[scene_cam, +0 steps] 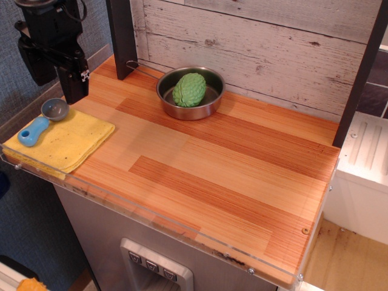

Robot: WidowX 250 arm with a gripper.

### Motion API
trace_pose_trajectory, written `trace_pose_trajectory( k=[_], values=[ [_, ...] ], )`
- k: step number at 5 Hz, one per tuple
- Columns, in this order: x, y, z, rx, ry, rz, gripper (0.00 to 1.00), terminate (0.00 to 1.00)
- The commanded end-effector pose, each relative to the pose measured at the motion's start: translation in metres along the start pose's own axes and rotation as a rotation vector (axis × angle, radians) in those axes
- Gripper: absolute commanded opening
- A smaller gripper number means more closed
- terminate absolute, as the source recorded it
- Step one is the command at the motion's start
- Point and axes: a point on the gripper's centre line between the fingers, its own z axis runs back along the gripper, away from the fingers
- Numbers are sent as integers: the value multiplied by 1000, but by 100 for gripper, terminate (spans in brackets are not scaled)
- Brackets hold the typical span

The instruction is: Move the grapes next to the yellow rag.

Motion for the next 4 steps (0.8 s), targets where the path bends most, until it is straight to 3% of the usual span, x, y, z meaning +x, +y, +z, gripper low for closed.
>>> trace_pose_trajectory(
  k=[1, 2, 4],
  values=[
    [0, 0, 0, 0, 0, 0, 100, 0],
    [18, -4, -5, -31, -59, -28, 100, 0],
    [78, -45, 9, -87, -200, -3, 100, 0]
  ],
)
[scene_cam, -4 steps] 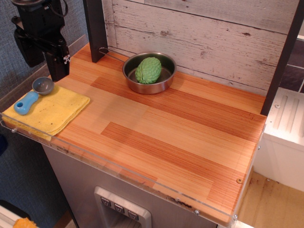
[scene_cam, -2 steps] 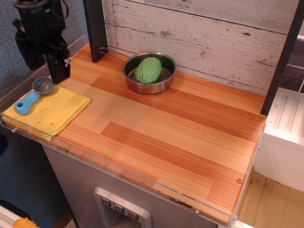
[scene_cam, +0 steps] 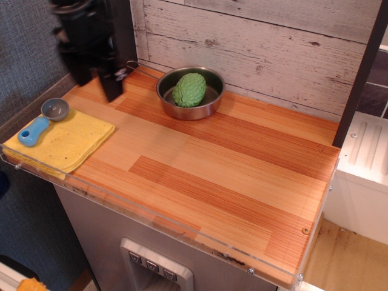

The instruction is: Move the grapes next to the yellow rag.

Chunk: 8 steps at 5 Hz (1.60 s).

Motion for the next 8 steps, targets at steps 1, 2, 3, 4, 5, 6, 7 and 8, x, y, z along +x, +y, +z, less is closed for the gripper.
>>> trace_pose_trajectory(
  k=[1, 2, 3, 4, 5, 6, 7, 8],
  values=[
    [74, -34, 16, -1, -121, 81, 100, 0],
    [102, -36, 11, 12, -116, 167, 100, 0],
    [116, -30, -4, 40, -67, 220, 100, 0],
    [116, -25, -20, 64, -7, 218, 100, 0],
    [105, -21, -38, 91, 75, 206, 100, 0],
    [95, -26, -49, 87, 116, 186, 100, 0],
    [93, -36, -55, 75, 99, 181, 100, 0],
    [97, -39, -57, 74, 70, 162, 100, 0]
  ],
)
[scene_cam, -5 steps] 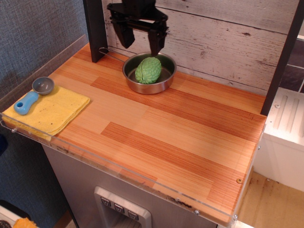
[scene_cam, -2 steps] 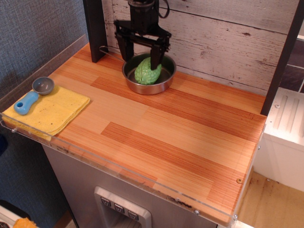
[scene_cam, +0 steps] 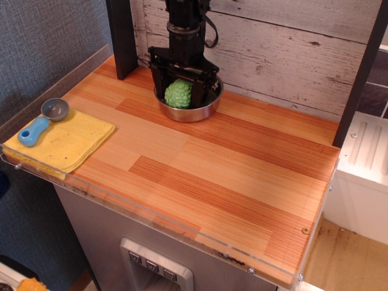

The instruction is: Move the grapes next to the yellow rag.

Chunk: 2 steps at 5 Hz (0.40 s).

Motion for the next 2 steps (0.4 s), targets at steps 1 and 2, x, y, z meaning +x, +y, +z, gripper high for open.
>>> trace_pose_trajectory(
  k=[1, 2],
  values=[
    [16, 1, 37, 13, -150, -54, 0, 0],
    [6, 2, 76, 21, -280, -80, 0, 0]
  ],
)
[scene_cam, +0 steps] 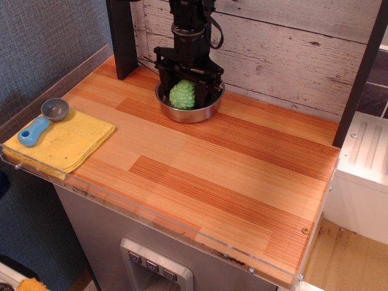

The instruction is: Move the grapes next to the yellow rag.

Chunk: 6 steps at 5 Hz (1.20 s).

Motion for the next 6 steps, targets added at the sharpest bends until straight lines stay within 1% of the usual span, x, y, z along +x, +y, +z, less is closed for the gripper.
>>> trace_pose_trajectory(
  k=[1, 2, 3, 4, 5, 6],
  values=[
    [-25, 11, 87, 22, -245, -94, 0, 0],
    [-61, 20, 75, 7, -187, -134, 0, 0],
    [-95, 30, 47, 30, -77, -140, 0, 0],
    [-117, 34, 20, 0, -26, -144, 0, 0],
    [-127, 27, 7, -26, 16, -136, 0, 0],
    [-133, 17, -2, -40, 57, -126, 0, 0]
  ],
)
